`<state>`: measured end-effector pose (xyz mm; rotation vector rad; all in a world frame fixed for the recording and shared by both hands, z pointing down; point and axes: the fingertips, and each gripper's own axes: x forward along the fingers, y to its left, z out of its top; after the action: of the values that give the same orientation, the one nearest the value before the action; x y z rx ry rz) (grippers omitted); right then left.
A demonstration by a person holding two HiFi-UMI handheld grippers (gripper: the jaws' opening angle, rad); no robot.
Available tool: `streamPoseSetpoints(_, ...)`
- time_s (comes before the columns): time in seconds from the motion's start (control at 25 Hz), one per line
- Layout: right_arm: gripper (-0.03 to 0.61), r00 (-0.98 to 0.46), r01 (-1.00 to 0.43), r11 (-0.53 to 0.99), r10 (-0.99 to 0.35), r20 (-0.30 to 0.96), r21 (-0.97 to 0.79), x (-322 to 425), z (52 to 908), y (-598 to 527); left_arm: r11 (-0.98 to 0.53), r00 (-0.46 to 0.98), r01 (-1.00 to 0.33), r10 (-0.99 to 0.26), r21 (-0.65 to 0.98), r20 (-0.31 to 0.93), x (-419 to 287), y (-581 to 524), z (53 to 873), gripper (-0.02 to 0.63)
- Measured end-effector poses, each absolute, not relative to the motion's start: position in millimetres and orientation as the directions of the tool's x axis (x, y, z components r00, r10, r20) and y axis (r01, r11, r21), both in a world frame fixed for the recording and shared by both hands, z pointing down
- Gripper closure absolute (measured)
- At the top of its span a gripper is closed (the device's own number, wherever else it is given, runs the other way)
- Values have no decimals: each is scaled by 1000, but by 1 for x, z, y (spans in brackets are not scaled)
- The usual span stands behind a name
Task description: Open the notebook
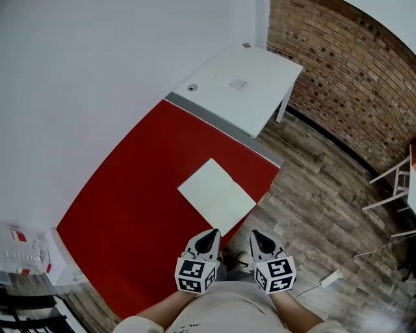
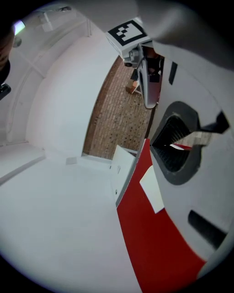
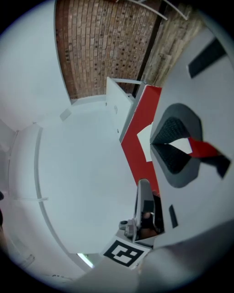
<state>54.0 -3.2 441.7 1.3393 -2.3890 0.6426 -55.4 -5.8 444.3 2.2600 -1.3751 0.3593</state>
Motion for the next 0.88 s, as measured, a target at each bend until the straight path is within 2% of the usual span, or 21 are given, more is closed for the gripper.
streamPoseSetpoints(0.2, 572, -531, -844, 494, -717, 451, -209, 31, 429, 4, -311, 418, -902, -804, 299, 423, -68, -1, 444, 607)
streamPoseSetpoints(0.36, 572, -531, -842, 509, -719, 449, -179, 21, 431, 6, -326, 404, -913, -810, 247, 424, -72, 4, 443, 607)
streamPoseSetpoints(0.88, 572, -547, -833, 508, -692, 471, -221, 18, 442, 13, -361, 429, -903, -797, 234, 426, -64, 7, 440, 607)
